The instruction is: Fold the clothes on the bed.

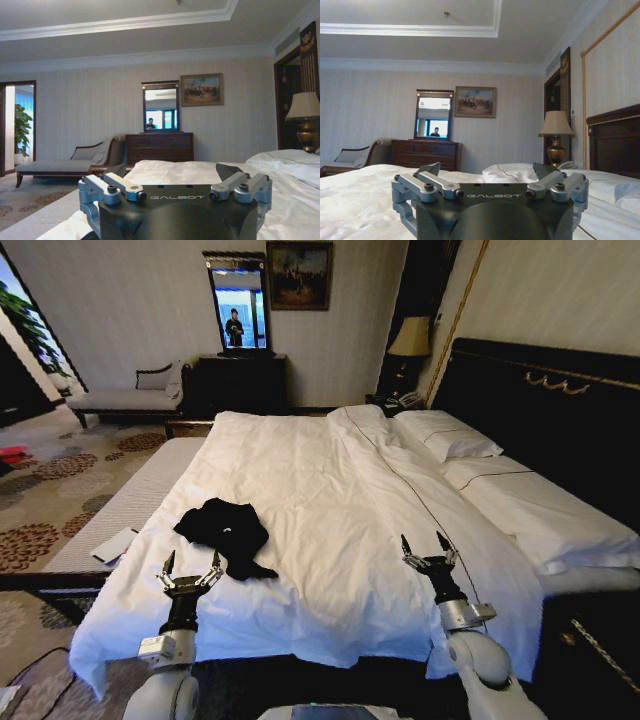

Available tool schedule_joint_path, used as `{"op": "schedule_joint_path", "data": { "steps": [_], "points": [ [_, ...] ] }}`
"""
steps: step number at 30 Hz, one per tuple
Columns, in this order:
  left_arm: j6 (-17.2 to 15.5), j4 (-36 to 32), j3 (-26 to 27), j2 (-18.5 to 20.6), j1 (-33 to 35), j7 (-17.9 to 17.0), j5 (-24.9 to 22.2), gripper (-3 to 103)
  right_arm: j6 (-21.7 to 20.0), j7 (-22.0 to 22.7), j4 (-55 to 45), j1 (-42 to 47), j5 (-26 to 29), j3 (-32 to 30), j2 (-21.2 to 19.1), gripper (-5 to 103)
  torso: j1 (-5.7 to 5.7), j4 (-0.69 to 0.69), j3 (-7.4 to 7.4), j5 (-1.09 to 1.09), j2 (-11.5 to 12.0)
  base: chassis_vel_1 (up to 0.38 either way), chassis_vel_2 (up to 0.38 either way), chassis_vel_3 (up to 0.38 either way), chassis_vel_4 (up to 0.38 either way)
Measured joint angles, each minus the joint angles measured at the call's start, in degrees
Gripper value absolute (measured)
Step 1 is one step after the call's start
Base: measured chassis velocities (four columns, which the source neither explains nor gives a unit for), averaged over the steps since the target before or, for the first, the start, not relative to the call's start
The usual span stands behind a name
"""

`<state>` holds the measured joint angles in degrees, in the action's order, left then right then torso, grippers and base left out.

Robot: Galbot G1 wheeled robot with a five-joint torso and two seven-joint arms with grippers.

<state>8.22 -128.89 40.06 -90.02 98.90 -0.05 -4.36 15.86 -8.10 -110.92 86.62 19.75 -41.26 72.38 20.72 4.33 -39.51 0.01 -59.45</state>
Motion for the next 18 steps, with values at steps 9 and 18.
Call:
{"op": "schedule_joint_path", "data": {
  "steps": [9, 18],
  "points": [
    [0.0, 0.0, 0.0, -0.1, 0.1, 0.0, 0.0, 100, 0.1, 0.0, 0.2, -0.2, 0.0, 0.1, 0.0, 100, 0.00, 0.00, 0.00, 0.00, 0.0, 0.021, 0.046, -0.012, -0.056],
    [0.1, 0.0, 0.0, -0.2, 0.1, 0.0, 0.2, 100, 0.2, 0.0, 0.3, -0.3, 0.0, 0.2, 0.0, 100, 0.00, 0.00, 0.00, -0.01, 0.0, 0.007, 0.098, -0.005, -0.095]
  ]
}}
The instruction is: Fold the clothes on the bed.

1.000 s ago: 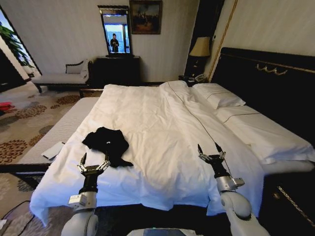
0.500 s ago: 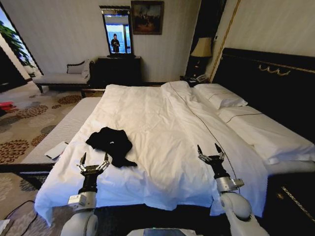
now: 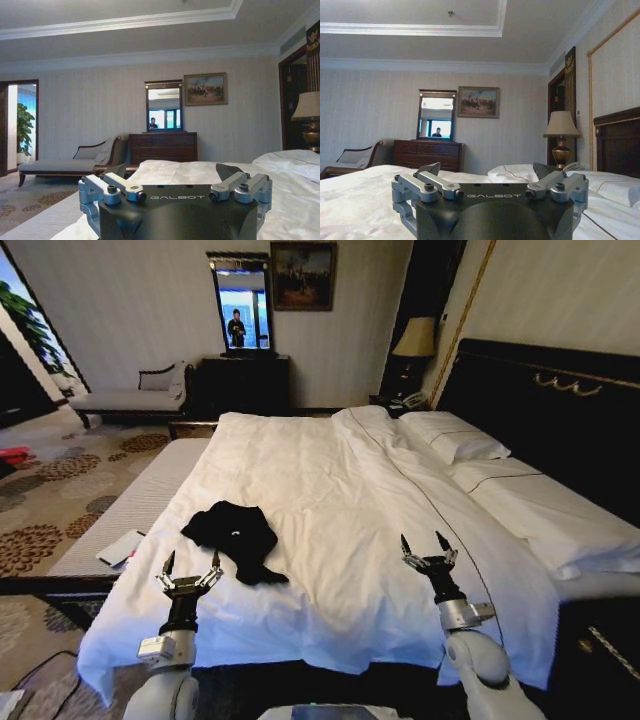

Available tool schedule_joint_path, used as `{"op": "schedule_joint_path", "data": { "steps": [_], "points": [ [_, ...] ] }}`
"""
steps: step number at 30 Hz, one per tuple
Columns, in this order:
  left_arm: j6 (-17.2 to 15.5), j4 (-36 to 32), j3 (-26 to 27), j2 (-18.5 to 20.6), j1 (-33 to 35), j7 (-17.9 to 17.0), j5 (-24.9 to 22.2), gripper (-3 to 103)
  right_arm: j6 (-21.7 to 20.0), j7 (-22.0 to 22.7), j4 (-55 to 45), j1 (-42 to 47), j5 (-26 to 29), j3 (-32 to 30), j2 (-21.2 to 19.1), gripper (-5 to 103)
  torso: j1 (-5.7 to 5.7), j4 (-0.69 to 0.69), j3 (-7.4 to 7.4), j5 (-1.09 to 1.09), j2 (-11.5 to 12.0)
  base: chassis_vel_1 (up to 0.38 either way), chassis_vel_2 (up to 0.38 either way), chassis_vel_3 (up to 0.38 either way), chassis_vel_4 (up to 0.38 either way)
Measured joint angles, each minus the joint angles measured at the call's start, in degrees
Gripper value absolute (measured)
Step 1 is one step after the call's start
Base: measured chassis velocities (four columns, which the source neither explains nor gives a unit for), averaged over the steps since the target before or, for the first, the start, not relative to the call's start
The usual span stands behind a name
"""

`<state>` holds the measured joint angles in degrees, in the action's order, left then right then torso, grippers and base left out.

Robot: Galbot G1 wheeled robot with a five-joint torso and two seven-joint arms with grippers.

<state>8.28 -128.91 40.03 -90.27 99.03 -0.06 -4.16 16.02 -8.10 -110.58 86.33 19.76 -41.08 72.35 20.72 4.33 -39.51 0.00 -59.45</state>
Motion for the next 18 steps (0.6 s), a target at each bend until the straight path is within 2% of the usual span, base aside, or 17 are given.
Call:
{"op": "schedule_joint_path", "data": {
  "steps": [18],
  "points": [
    [0.0, 0.3, 0.0, 0.1, -0.2, 0.0, 0.1, 100, 0.0, -0.3, 0.4, -0.2, -0.4, 0.3, -0.2, 100, 0.00, 0.00, 0.00, 0.00, 0.0, 0.016, 0.056, -0.011, -0.057]
  ]
}}
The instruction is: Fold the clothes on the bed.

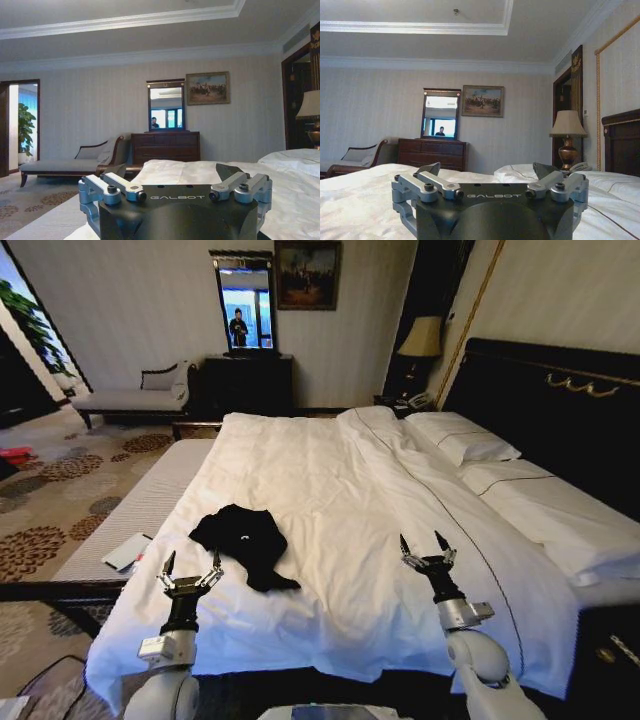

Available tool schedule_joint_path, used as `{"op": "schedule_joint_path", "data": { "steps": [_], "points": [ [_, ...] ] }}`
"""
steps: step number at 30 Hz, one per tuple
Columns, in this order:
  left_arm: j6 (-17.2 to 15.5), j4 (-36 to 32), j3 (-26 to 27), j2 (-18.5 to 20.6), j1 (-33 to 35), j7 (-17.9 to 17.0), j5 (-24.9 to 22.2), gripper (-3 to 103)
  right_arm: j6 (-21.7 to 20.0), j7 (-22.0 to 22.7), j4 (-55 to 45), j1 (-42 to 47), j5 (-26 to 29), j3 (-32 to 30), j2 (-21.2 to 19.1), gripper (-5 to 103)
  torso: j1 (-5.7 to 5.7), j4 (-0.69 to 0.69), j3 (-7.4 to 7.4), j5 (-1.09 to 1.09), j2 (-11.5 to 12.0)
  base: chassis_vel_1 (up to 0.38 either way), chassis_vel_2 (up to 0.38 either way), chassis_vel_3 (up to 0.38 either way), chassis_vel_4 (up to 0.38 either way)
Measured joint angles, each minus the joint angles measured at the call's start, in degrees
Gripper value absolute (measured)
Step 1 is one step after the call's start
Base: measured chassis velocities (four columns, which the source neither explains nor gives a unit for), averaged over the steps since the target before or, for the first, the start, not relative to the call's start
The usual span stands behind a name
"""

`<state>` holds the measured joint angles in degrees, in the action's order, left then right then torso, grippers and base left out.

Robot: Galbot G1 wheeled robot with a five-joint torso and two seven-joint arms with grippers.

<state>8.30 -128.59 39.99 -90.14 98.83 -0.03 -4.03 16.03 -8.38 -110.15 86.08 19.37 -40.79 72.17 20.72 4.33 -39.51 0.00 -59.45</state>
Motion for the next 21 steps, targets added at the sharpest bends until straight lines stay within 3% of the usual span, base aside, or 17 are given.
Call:
{"op": "schedule_joint_path", "data": {
  "steps": [13, 21],
  "points": [
    [0.0, 0.5, 0.0, 0.1, -0.5, 0.0, -0.1, 100, -0.1, 0.0, 0.3, -0.2, -0.5, 0.2, 0.2, 100, 0.00, 0.01, 0.00, 0.00, 0.0, 0.000, 0.000, 0.000, 0.000],
    [0.0, 0.5, 0.0, 0.0, -0.4, 0.0, -0.1, 100, -0.1, 0.0, 0.4, -0.2, -0.5, 0.3, 0.3, 100, 0.00, 0.00, 0.00, 0.00, 0.0, 0.098, 0.093, -0.080, -0.087]
  ]
}}
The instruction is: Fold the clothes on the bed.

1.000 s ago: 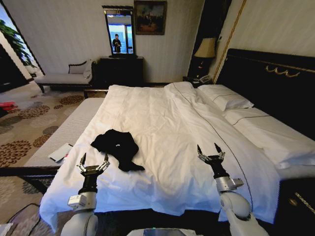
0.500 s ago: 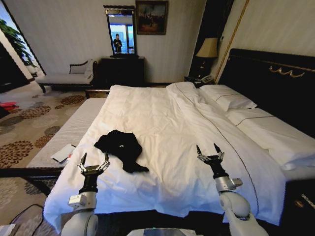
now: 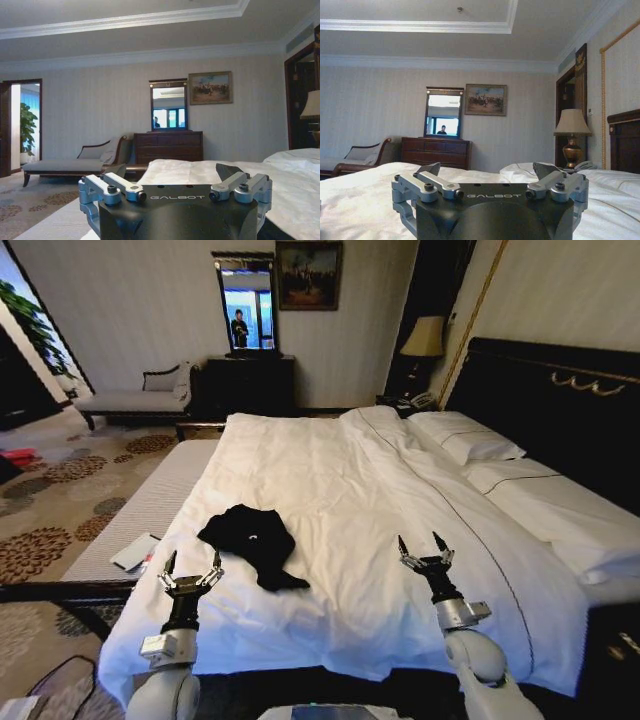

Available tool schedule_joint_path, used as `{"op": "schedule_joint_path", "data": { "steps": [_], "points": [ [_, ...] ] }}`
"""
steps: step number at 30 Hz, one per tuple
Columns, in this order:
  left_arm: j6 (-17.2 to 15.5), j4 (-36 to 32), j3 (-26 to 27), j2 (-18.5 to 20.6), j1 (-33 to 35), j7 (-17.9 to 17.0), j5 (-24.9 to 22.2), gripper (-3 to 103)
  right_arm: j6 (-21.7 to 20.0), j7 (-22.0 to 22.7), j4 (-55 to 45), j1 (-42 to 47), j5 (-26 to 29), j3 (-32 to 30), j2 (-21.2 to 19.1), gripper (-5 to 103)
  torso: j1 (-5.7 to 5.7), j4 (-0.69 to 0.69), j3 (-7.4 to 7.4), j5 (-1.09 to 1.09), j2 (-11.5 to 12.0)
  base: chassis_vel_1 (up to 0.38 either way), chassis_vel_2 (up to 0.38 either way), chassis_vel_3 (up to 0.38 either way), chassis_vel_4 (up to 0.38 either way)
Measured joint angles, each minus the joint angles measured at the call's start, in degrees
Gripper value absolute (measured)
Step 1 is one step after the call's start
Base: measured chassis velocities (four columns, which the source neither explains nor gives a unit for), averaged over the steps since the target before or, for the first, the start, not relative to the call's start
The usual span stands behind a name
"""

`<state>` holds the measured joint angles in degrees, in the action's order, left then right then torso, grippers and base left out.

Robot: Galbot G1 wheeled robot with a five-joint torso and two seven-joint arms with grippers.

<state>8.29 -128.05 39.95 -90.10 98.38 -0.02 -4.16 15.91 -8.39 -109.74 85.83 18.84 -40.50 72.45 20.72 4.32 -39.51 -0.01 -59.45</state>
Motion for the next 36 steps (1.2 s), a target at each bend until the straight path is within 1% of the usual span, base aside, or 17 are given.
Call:
{"op": "schedule_joint_path", "data": {
  "steps": [8, 10, 13, 17, 19, 21, 22, 24, 25, 27, 28, 30, 32, 33, 34, 36],
  "points": [
    [0.0, -0.1, 0.1, -0.1, 0.1, 0.0, 0.0, 100, 0.4, 0.2, 0.1, -0.2, 0.5, 0.4, 0.0, 100, 0.00, 0.00, 0.00, 0.00, 0.0, 0.133, 0.124, -0.121, -0.126],
    [0.0, -0.3, 0.1, -0.1, 0.2, 0.0, 0.0, 100, 1.3, 0.4, 0.1, -0.4, 1.8, 1.2, 0.0, 100, 0.00, 0.00, 0.00, -0.01, 0.0, 0.035, 0.023, -0.039, -0.056],
    [0.0, -0.4, 0.1, -0.1, 0.2, -0.1, 0.1, 100, 2.1, 0.4, 0.1, -0.6, 2.1, 1.9, -0.1, 100, 0.00, 0.00, 0.00, 0.00, 0.0, 0.000, 0.000, 0.000, 0.000],
    [-0.3, -1.4, 0.0, -0.2, -0.1, -1.2, 0.0, 100, 3.0, 0.2, 0.3, -1.2, 3.2, 4.1, -1.0, 100, 0.00, 0.01, 0.00, 0.02, 0.0, 0.000, 0.000, 0.000, 0.000],
    [-0.8, -2.6, 0.0, -0.1, -0.3, -2.1, -0.5, 100, 3.0, 0.2, 0.3, -1.7, 4.5, 5.4, -1.7, 100, 0.00, 0.02, 0.00, 0.02, 0.0, 0.000, 0.000, 0.000, 0.000],
    [-2.5, -4.9, 0.0, 0.1, -0.8, -3.6, -3.2, 100, 2.6, 0.6, 0.6, -2.9, 8.6, 8.5, -3.7, 100, 0.00, 0.01, 0.00, 0.02, 0.0, 0.000, 0.000, 0.000, 0.000],
    [-2.5, -4.9, 0.0, 0.1, -0.8, -3.6, -3.2, 100, 2.6, 0.6, 0.6, -2.9, 8.6, 8.5, -3.7, 100, 0.00, 0.01, 0.00, 0.02, 0.0, 0.000, 0.000, 0.000, 0.000],
    [-4.1, -6.3, 0.3, 0.4, -0.9, -4.5, -5.8, 100, 1.2, 1.7, 0.7, -4.2, 11.8, 10.9, -5.4, 100, 0.00, 0.00, 0.00, 0.00, 0.0, 0.000, 0.000, 0.000, 0.000],
    [-5.6, -7.7, 0.6, 0.6, -0.9, -5.5, -7.6, 100, -1.2, 3.8, 0.8, -5.8, 16.1, 13.7, -7.4, 100, 0.00, -0.01, 0.00, 0.00, 0.0, 0.000, 0.000, 0.000, 0.000],
    [-7.7, -9.2, 0.9, 0.8, -1.0, -6.9, -9.4, 100, -4.3, 7.1, 0.9, -8.7, 22.7, 17.6, -9.6, 100, 0.00, 0.00, 0.00, -0.01, 0.0, 0.000, 0.000, 0.000, 0.000],
    [-7.7, -9.2, 0.9, 0.8, -1.0, -6.9, -9.4, 100, -4.3, 7.1, 0.9, -8.7, 22.7, 17.6, -9.6, 100, 0.00, 0.00, 0.00, -0.01, 0.0, 0.000, 0.000, 0.000, 0.000],
    [-10.0, -11.0, 1.1, 0.9, -1.3, -8.9, -11.7, 100, -7.8, 11.8, 1.3, -12.8, 30.1, 22.5, -11.4, 100, 0.00, 0.00, 0.00, 0.01, 0.0, 0.000, 0.000, 0.000, 0.000],
    [-11.3, -12.5, 1.2, 0.8, -1.4, -9.8, -13.9, 100, -11.3, 16.0, 1.8, -17.1, 36.0, 26.8, -12.3, 100, 0.00, 0.00, 0.00, 0.00, 0.0, 0.000, 0.000, 0.000, 0.000],
    [-11.6, -13.1, 1.2, 0.8, -1.4, -9.9, -14.5, 100, -12.4, 17.1, 2.2, -18.5, 37.9, 28.1, -12.5, 100, 0.00, -0.01, 0.00, 0.01, 0.0, 0.000, 0.000, 0.000, 0.000],
    [-11.6, -13.1, 1.2, 0.8, -1.4, -9.9, -14.5, 100, -12.4, 17.1, 2.2, -18.5, 37.9, 28.1, -12.5, 100, 0.00, -0.01, 0.00, 0.01, 0.0, 0.000, 0.000, 0.000, 0.000],
    [-12.4, -14.5, 1.1, 0.5, -1.2, -10.2, -15.6, 100, -16.0, 19.8, 3.7, -22.6, 43.5, 32.0, -12.6, 100, 0.00, -0.01, -0.01, 0.00, 0.0, 0.000, 0.000, 0.000, 0.000]
  ]
}}
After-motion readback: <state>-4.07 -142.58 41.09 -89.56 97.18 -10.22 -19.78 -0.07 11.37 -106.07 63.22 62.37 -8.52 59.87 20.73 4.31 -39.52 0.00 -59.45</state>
